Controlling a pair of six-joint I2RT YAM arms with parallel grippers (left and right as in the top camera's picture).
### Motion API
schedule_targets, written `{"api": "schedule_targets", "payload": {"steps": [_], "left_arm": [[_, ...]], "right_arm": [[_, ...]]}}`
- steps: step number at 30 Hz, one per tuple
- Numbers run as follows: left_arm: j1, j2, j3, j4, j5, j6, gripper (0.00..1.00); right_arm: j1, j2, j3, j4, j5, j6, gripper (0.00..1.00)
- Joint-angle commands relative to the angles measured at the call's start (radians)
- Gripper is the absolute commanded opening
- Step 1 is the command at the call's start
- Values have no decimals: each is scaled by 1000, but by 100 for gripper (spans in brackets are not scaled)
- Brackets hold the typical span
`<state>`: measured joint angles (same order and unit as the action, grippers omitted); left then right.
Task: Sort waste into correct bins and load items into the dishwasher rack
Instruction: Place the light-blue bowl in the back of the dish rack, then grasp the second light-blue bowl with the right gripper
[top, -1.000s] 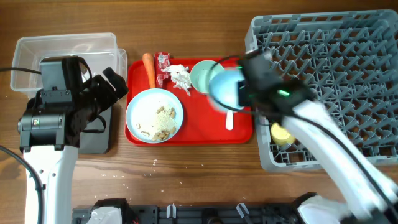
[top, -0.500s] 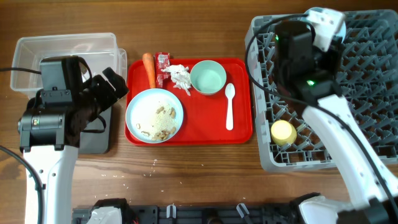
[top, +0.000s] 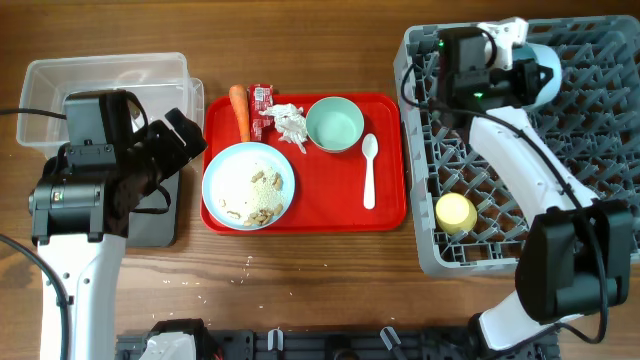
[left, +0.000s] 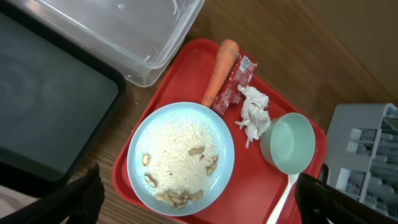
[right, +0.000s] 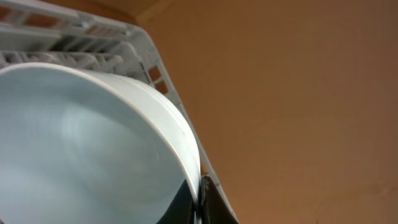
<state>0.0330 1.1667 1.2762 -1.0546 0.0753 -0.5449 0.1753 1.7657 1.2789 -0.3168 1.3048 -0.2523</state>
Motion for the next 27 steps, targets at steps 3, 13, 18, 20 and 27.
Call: {"api": "schedule_targets", "payload": {"steps": [3,13,18,20,27], "left_arm": [[6,6,2,2,-14,-14,100],[5,6,2,2,-14,-14,100],[5,6,2,2,-14,-14,100],[6,6,2,2,-14,-13,100],[5,6,2,2,-14,-14,100]], "right_arm": [[-19,42,2,-25,-32,-6,4],[-19,114,2,-65,-87,-5,4],[-24,114,2,-56,-76,-6,4],[-35,114,2,-33,-39,-8,4],[-55,114,2,-14,-80,-8,4]]}}
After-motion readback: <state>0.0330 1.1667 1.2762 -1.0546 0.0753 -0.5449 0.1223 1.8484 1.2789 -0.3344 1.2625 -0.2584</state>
